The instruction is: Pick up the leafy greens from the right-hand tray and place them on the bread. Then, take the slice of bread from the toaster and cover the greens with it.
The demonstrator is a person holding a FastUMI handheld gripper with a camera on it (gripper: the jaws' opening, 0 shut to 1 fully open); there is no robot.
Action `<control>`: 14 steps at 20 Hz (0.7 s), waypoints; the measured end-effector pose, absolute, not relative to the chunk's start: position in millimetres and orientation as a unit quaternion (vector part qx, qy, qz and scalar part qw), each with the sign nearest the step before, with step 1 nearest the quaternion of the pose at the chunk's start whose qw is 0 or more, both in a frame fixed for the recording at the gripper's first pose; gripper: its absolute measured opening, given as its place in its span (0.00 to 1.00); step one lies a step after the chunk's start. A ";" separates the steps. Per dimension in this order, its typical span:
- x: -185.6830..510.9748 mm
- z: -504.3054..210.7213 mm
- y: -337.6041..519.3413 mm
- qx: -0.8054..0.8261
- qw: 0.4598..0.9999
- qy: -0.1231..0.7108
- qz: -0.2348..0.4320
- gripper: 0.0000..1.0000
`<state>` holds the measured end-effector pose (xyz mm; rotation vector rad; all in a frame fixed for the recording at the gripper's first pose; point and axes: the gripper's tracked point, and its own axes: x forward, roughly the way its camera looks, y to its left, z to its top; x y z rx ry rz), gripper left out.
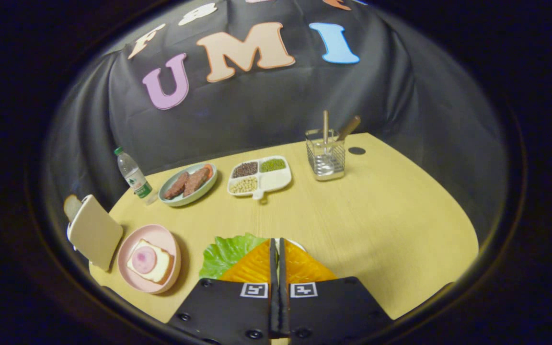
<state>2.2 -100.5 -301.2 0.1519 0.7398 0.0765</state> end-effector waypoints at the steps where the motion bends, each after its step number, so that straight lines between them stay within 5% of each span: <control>1: 4.3 -291.7 -94.7 0.073 0.931 0.354 0.043 0.03; 14: 10.0 -202.0 2.7 0.032 0.949 0.291 0.116 0.03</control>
